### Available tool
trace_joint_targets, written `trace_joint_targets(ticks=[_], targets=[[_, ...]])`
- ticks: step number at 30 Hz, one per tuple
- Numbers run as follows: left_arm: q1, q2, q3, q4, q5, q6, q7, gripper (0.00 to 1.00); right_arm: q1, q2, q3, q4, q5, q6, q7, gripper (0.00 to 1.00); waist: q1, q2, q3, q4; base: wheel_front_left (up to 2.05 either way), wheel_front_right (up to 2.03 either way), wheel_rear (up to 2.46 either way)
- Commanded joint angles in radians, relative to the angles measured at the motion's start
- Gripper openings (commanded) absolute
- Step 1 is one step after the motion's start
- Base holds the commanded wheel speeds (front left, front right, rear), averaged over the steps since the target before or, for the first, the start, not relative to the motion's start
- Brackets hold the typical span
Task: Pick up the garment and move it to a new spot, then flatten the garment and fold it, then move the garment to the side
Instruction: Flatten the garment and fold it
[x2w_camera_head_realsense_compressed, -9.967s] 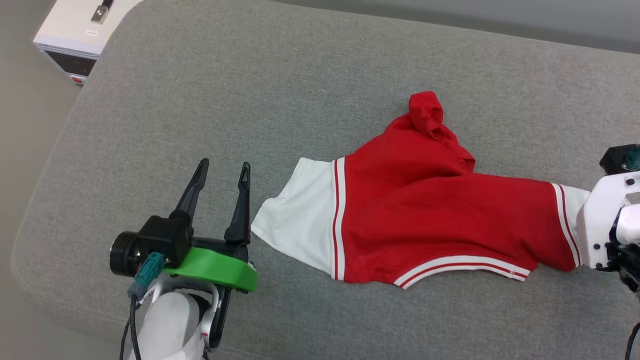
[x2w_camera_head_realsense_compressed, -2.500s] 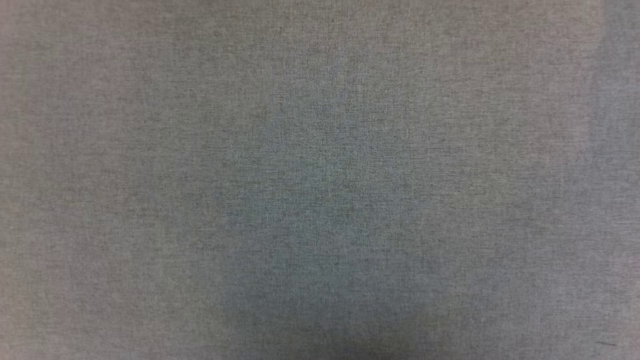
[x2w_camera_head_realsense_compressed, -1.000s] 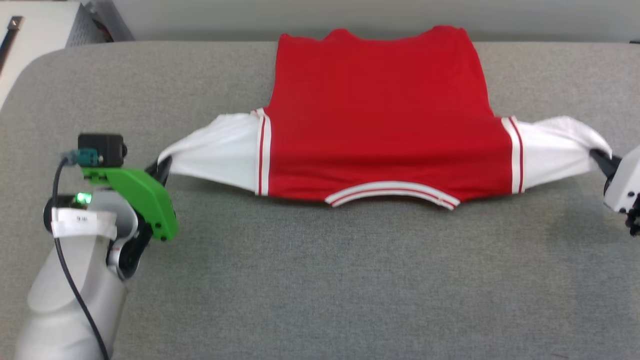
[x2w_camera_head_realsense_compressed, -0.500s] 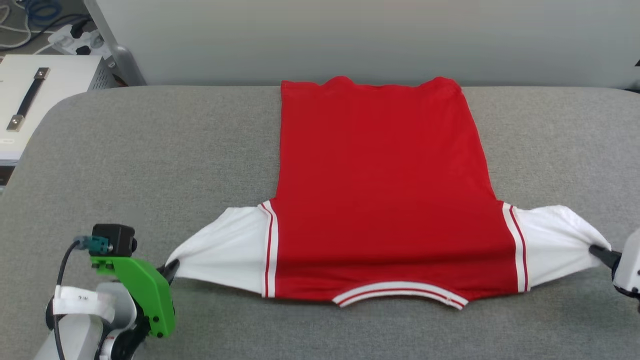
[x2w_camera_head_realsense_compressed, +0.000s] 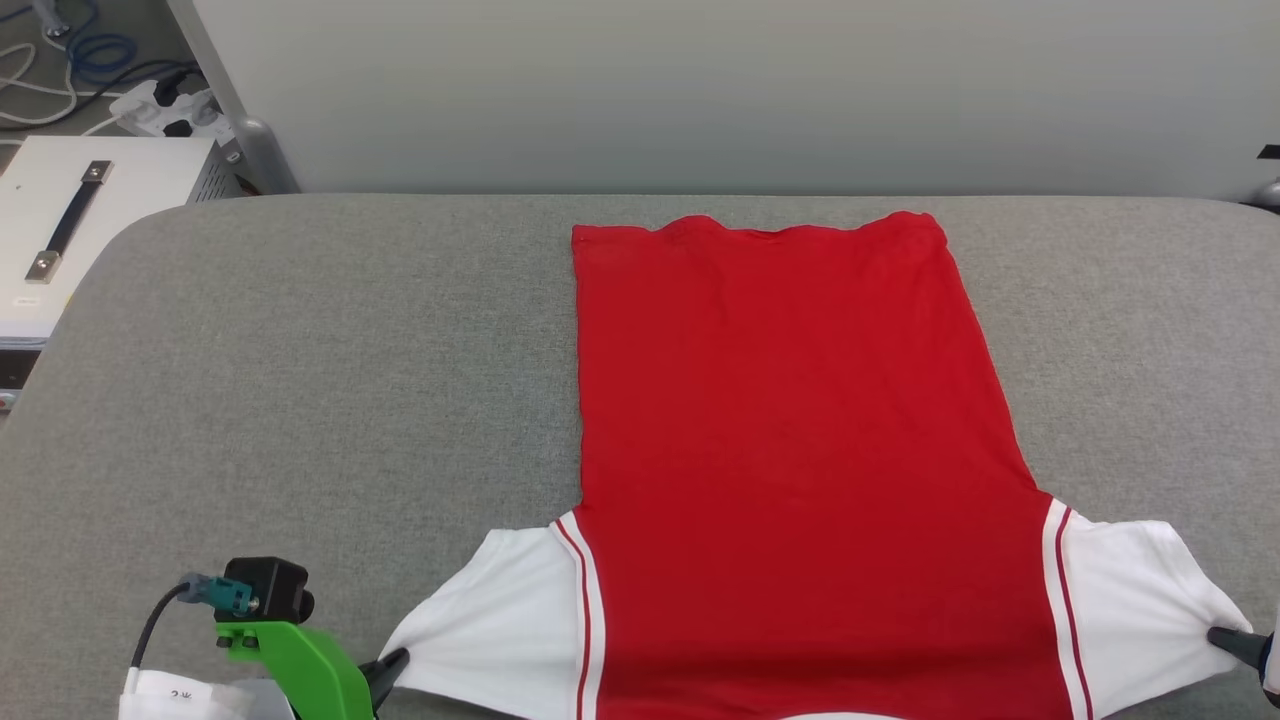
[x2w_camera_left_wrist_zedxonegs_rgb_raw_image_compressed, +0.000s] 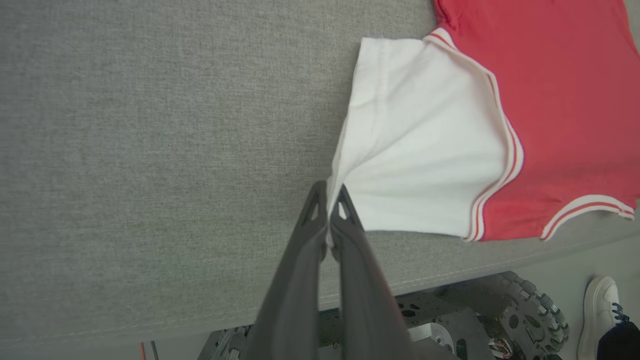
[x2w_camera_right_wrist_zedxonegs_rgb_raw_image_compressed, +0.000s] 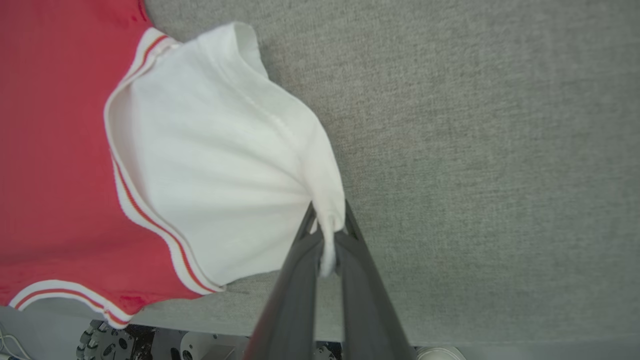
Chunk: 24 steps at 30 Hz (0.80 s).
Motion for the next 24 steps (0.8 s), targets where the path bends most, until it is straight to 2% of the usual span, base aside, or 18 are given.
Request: trace_joint_targets(ticks=[1, 3, 4, 5, 6, 11, 15, 19, 24], targets=[[0.012, 0.004, 0.004, -0.014, -0.007, 0.012, 0.006, 0.00, 0.017, 0.006, -0.024, -0.020, -0.024, -0.002, 0.017, 0.00, 0.0001, -0.0001, 0.006, 0.001, 0.00, 0.00, 0.00], [0.012, 0.004, -0.001, -0.034, -0.008, 0.014, 0.014, 0.00, 0.025, 0.024, -0.055, -0.054, -0.043, -0.002, 0.047, 0.00, 0.0001, -0.0001, 0.015, 0.003, 0.00, 0.00, 0.00], [0.010, 0.004, -0.002, -0.044, -0.009, 0.016, 0.019, 0.00, 0.027, 0.032, -0.071, -0.075, -0.056, -0.002, 0.063, 0.15, 0.0001, -0.0001, 0.020, 0.005, 0.00, 0.00, 0.00], [0.009, 0.005, -0.003, -0.054, -0.010, 0.018, 0.024, 0.00, 0.028, 0.036, -0.082, -0.094, -0.069, -0.002, 0.073, 0.37, 0.0001, -0.0001, 0.025, 0.007, 0.00, 0.00, 0.00], [0.008, 0.006, -0.005, -0.066, -0.011, 0.019, 0.029, 0.00, 0.030, 0.043, -0.099, -0.112, -0.081, -0.002, 0.092, 1.00, 0.0001, -0.0001, 0.032, 0.009, 0.00, 0.00, 0.00], [0.002, 0.013, -0.021, -0.145, -0.020, 0.023, 0.069, 0.00, 0.004, 0.076, -0.170, -0.218, -0.108, -0.002, 0.201, 1.00, 0.0001, -0.0001, 0.073, 0.023, 0.00, 0.00, 0.00], [-0.010, 0.021, -0.024, -0.223, -0.025, 0.034, 0.099, 0.00, -0.082, 0.117, -0.217, -0.319, -0.106, -0.002, 0.303, 1.00, 0.0001, -0.0001, 0.133, 0.039, 0.00, 0.00, 0.00], [-0.033, 0.031, -0.038, -0.294, -0.006, 0.041, 0.121, 0.00, -0.217, 0.138, -0.230, -0.391, -0.149, -0.002, 0.400, 1.00, 0.0001, -0.0001, 0.218, 0.068, 0.00, 0.00, 0.00], [-0.075, 0.019, -0.056, -0.369, 0.007, 0.046, 0.133, 0.00, -0.436, 0.165, -0.229, -0.406, -0.229, -0.002, 0.516, 1.00, 0.0001, -0.0001, 0.336, 0.122, 0.00, 0.00, 0.00]])
